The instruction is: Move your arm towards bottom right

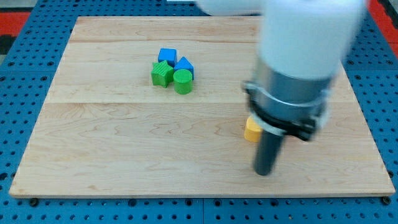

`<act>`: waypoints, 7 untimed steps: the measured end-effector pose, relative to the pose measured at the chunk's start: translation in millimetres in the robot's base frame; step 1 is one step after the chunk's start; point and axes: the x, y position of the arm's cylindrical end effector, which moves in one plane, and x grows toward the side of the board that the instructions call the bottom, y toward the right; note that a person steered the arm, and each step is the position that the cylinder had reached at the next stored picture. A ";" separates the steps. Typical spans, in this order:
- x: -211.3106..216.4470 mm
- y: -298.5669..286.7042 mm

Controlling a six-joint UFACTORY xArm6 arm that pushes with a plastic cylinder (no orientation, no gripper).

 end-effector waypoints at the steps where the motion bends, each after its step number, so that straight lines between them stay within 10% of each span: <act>1: 22.3 36.3; 5: 30.3 51.1; 7: -41.2 151.2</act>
